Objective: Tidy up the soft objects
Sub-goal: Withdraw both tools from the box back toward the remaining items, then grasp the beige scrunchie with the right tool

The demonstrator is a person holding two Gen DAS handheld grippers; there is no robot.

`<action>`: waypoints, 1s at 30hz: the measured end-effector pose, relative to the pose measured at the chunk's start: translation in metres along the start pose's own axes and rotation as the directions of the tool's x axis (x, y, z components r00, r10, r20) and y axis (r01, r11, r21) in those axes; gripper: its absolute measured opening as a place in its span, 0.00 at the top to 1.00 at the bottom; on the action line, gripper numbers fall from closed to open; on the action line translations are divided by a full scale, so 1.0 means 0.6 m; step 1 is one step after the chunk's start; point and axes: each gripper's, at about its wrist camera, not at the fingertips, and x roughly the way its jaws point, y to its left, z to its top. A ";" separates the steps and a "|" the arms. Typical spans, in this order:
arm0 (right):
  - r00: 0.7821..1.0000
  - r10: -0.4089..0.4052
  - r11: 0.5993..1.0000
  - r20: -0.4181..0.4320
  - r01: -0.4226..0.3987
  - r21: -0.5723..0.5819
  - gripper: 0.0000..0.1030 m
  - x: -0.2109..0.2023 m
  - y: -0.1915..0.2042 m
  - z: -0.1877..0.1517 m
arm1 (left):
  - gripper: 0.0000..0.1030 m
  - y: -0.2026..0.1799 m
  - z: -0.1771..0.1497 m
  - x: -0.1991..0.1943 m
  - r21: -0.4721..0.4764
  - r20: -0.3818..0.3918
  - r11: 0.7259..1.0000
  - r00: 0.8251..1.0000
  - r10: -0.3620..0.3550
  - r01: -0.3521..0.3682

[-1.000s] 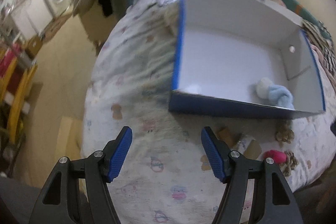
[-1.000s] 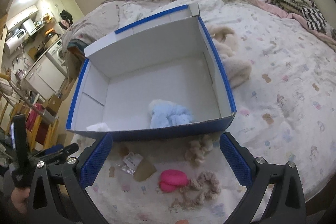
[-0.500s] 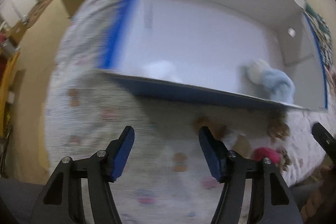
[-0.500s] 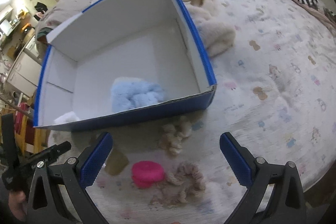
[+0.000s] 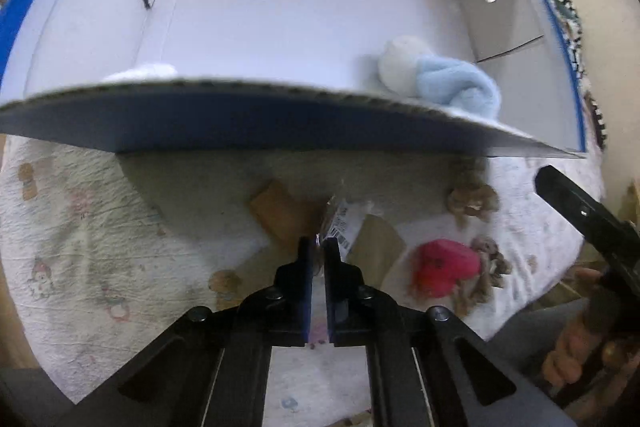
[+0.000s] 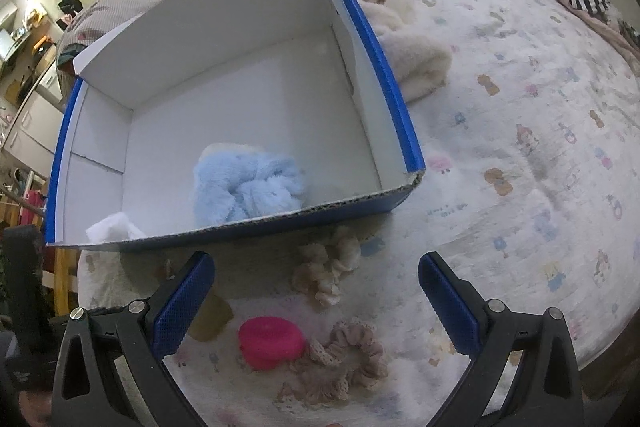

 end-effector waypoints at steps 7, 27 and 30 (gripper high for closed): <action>1.000 0.008 0.999 0.004 -0.008 0.054 0.00 -0.006 -0.026 -0.002 | 0.97 0.010 -0.019 -0.079 0.026 0.117 0.998 0.992 0.045 -0.048; 0.979 -0.063 0.998 -0.194 0.062 -0.011 0.55 0.103 -0.006 -0.005 | 0.97 0.103 -0.026 -0.151 -0.136 0.256 0.968 0.936 0.242 -0.213; 0.980 -0.048 0.999 -0.194 0.043 -0.026 0.80 0.102 -0.004 -0.009 | 0.97 0.098 -0.028 -0.149 -0.125 0.261 0.965 0.931 0.255 -0.229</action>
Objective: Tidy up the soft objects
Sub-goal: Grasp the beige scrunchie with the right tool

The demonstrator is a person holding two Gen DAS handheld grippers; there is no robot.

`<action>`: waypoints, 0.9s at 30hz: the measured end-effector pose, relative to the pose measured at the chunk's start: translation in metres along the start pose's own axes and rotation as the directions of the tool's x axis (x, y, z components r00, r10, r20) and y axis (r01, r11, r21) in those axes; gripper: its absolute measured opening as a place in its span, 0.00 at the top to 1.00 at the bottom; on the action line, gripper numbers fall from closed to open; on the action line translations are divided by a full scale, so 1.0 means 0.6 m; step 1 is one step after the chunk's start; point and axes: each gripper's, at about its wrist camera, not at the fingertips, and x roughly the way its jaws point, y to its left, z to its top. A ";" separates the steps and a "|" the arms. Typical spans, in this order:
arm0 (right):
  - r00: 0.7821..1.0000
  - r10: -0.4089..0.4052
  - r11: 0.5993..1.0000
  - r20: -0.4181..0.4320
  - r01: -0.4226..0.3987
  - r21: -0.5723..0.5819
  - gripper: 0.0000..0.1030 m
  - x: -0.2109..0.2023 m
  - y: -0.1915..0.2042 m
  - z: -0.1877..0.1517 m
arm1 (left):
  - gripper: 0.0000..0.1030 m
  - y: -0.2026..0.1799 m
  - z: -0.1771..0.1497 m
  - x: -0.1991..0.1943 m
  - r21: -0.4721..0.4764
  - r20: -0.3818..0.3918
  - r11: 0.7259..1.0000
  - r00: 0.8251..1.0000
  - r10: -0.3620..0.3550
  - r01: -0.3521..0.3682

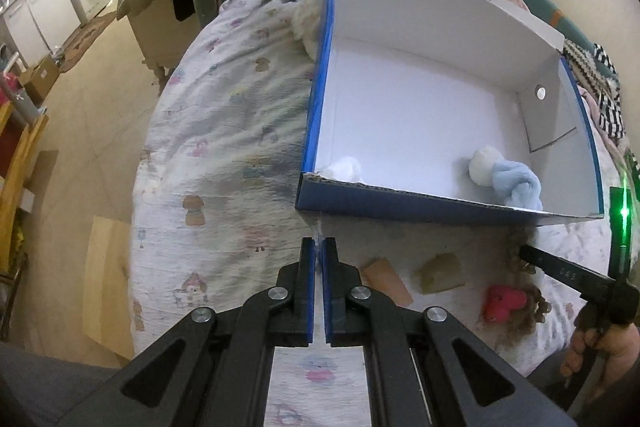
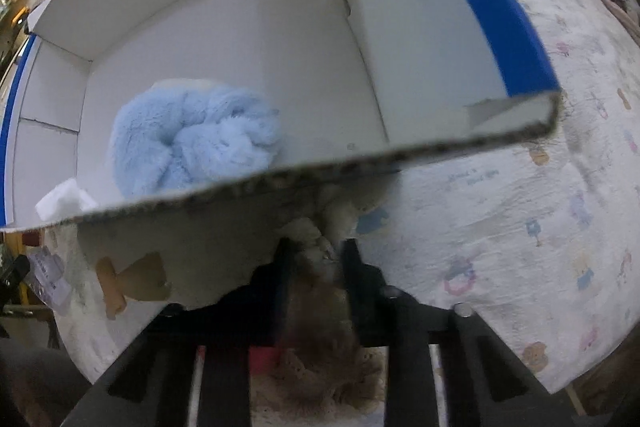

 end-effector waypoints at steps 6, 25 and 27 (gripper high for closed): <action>0.994 0.090 0.996 0.061 -0.089 -0.007 0.84 -0.043 0.003 -0.015 | 0.97 0.001 -0.004 0.004 0.003 -0.003 1.000 1.000 0.027 -0.027; 0.984 0.141 0.987 0.109 -0.132 -0.092 0.84 -0.099 0.034 -0.043 | 0.97 -0.006 -0.015 -0.009 0.026 0.027 0.997 0.997 0.078 -0.079; 0.982 0.149 0.985 0.115 -0.138 -0.099 0.84 -0.101 0.040 -0.048 | 0.97 -0.006 -0.017 -0.013 0.032 0.037 0.995 0.995 0.090 -0.091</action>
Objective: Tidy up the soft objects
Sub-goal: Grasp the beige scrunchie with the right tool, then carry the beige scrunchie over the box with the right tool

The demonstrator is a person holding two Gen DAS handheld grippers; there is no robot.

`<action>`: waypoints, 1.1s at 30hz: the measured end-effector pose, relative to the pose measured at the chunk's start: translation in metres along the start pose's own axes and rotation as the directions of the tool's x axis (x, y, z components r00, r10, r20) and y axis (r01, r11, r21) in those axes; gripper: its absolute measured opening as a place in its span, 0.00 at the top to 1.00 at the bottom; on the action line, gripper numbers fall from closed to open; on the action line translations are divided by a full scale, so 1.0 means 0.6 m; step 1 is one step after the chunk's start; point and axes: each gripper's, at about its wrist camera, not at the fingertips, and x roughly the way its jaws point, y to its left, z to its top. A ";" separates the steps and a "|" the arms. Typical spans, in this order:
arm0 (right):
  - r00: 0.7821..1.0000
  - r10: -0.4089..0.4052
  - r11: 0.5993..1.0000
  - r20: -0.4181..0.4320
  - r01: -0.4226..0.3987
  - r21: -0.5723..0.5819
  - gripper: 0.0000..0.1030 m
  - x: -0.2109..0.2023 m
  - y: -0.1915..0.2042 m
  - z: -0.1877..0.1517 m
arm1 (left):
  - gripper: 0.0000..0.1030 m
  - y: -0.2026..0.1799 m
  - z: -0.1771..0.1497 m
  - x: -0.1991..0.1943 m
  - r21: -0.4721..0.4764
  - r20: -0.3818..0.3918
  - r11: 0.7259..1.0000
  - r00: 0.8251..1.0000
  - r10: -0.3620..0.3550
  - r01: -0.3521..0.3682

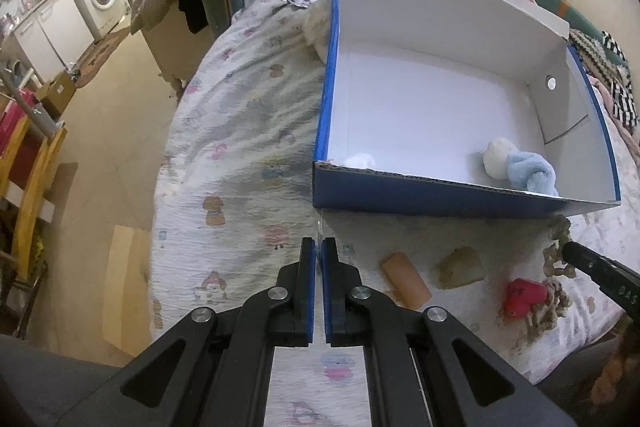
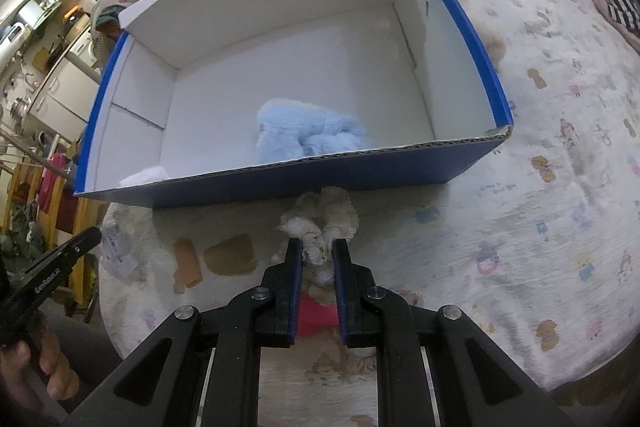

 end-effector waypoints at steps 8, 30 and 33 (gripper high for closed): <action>1.000 0.025 0.999 0.017 -0.024 -0.035 0.84 -0.024 0.016 -0.011 | 0.97 0.014 -0.009 -0.024 -0.016 0.042 0.999 0.998 0.042 -0.041; 0.976 0.192 0.979 0.107 -0.182 -0.095 0.84 -0.094 0.062 -0.032 | 0.97 -0.013 0.023 -0.174 -0.010 0.227 0.998 0.972 0.064 -0.064; 0.972 0.198 0.979 0.128 -0.189 -0.081 0.84 -0.101 0.056 -0.029 | 0.97 -0.025 0.041 -0.184 0.022 0.256 0.998 0.966 0.049 -0.056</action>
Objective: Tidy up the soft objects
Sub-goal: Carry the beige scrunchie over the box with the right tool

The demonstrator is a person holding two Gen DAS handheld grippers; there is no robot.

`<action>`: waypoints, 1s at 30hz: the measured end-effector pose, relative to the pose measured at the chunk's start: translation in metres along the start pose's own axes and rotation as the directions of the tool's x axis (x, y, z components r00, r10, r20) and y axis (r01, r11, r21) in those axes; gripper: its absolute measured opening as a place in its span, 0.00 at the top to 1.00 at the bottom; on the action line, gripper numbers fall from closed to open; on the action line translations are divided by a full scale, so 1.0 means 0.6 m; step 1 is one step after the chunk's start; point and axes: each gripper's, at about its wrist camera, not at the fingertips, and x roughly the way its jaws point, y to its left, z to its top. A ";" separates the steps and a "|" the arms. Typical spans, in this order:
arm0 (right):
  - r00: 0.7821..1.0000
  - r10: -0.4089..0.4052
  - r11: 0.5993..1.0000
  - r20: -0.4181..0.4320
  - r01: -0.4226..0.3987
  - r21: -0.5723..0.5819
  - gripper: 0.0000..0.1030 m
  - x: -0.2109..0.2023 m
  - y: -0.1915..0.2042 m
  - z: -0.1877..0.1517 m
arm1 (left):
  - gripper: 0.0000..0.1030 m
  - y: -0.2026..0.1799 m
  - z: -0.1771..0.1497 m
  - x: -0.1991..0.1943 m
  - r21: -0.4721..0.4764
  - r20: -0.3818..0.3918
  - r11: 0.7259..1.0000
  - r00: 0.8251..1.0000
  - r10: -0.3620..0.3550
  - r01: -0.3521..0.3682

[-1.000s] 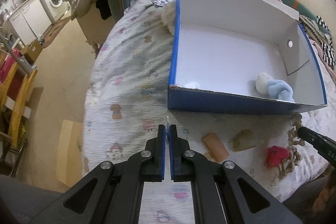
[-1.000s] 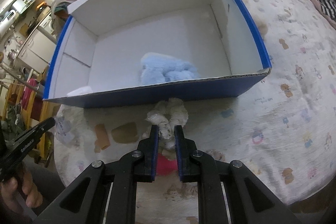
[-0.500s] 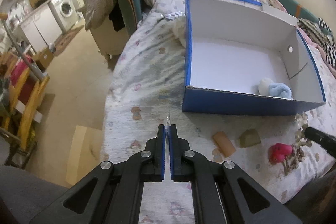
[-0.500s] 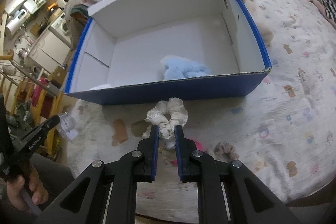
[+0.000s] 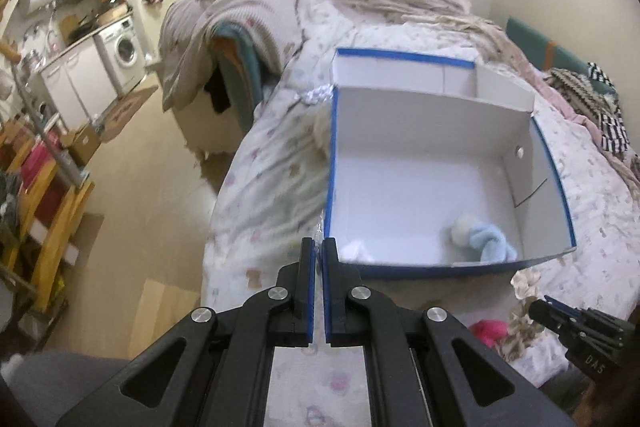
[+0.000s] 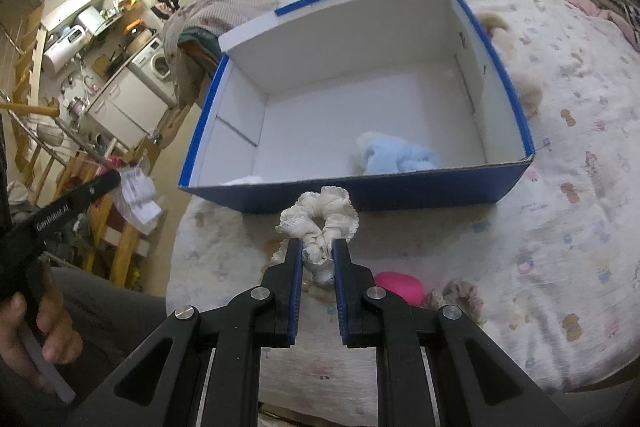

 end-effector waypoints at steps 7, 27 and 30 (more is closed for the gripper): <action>0.997 0.005 1.000 0.076 -0.005 0.006 0.84 -0.018 -0.002 0.022 | 0.97 -0.027 0.051 0.020 0.058 0.020 0.997 0.998 -0.057 0.055; 0.987 -0.018 0.997 0.157 0.030 -0.074 0.84 -0.018 0.006 0.169 | 0.97 -0.089 0.146 0.105 0.116 -0.011 0.989 0.996 -0.089 0.089; 0.986 -0.039 0.993 0.162 0.056 -0.099 0.84 -0.001 0.010 0.194 | 0.97 -0.098 0.158 0.128 0.120 -0.013 0.990 0.997 -0.076 0.077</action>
